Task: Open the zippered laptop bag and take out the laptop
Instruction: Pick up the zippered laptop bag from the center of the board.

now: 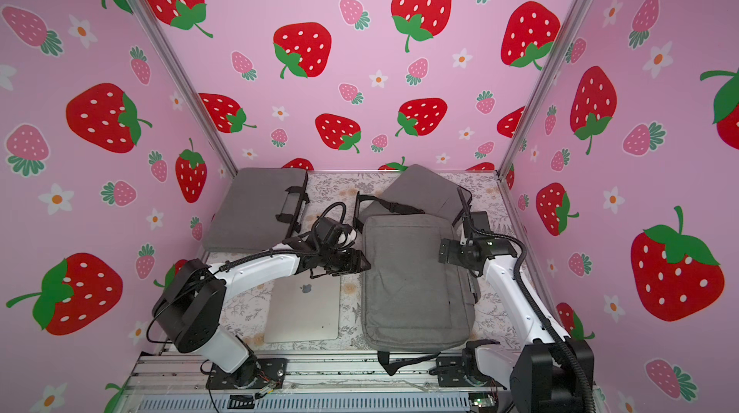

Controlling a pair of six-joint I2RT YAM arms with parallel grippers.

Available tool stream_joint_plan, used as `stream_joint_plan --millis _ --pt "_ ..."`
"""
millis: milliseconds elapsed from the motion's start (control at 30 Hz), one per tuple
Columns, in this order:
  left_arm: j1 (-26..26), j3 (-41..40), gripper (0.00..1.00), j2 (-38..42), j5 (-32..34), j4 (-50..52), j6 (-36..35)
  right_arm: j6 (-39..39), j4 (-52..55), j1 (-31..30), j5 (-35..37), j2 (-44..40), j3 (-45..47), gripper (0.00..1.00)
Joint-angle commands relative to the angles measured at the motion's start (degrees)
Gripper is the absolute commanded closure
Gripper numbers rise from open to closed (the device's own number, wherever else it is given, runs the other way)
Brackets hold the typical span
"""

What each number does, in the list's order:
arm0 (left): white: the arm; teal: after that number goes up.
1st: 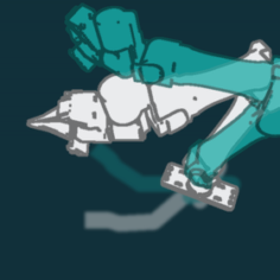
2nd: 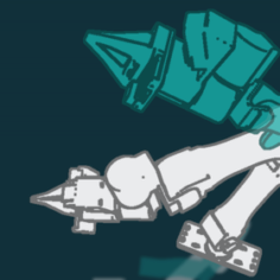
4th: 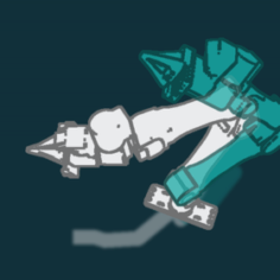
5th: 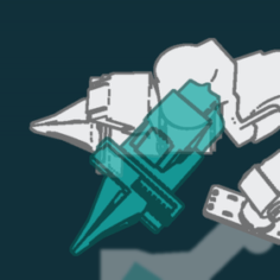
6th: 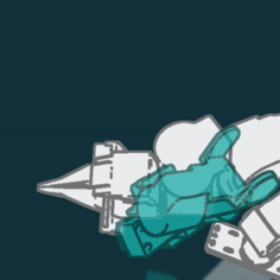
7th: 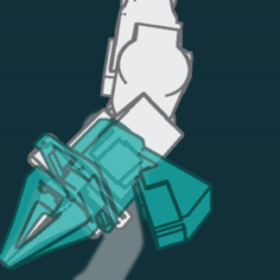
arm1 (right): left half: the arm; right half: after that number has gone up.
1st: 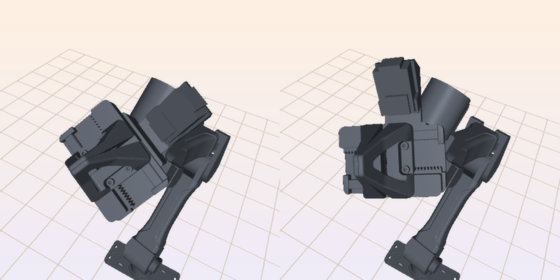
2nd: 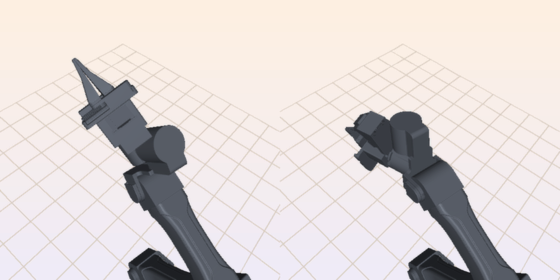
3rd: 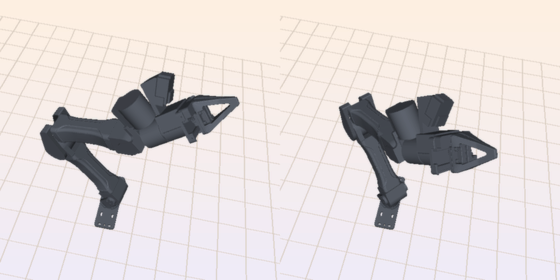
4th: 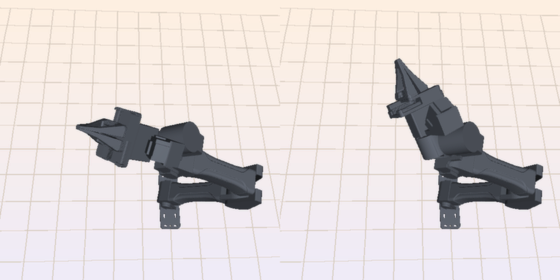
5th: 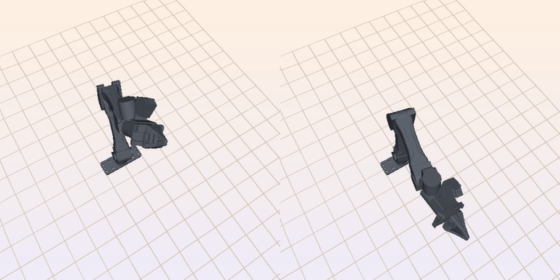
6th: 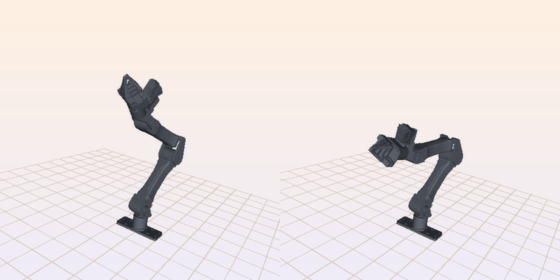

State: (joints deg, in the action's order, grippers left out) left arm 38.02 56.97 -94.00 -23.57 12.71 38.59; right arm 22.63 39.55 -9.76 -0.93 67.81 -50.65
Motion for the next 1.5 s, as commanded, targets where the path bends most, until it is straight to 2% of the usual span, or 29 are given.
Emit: stream_joint_plan --millis 0,300,567,667,767,900,1133,1267,1467 --pt "1.14 2.98 0.31 -1.81 0.11 -3.14 1.93 -1.51 -3.07 2.98 -4.76 2.31 2.14 0.02" --pt "2.50 3.23 0.40 -4.79 -0.59 -5.21 3.26 -2.37 -9.16 10.48 -15.36 9.58 5.14 0.10" --pt "2.54 3.59 0.53 -6.54 -1.75 -5.74 3.34 -3.94 -10.23 11.97 -19.73 14.88 6.16 0.14" --pt "2.59 3.67 0.57 -7.03 -2.45 -6.33 3.65 -3.81 -12.39 11.96 -23.70 15.56 8.05 0.25" --pt "2.59 4.26 0.65 -7.73 -3.34 -6.34 3.95 -4.52 -13.48 12.01 -27.87 16.88 9.40 0.40" --pt "2.81 5.21 0.74 -8.13 -3.84 -5.36 3.49 -4.55 -12.65 11.97 -28.12 15.97 10.22 0.65" --pt "3.01 7.86 0.89 -7.81 -3.76 -2.03 1.78 -2.71 -11.42 12.00 -28.90 10.66 10.62 0.98" --pt "3.02 9.45 0.99 -6.77 -3.76 -0.02 0.89 -1.63 -9.70 11.96 -30.05 6.67 9.91 1.00" --pt "3.02 12.39 1.00 -4.34 -3.59 4.34 -0.97 0.33 -6.25 11.87 -33.35 0.10 7.25 1.00"
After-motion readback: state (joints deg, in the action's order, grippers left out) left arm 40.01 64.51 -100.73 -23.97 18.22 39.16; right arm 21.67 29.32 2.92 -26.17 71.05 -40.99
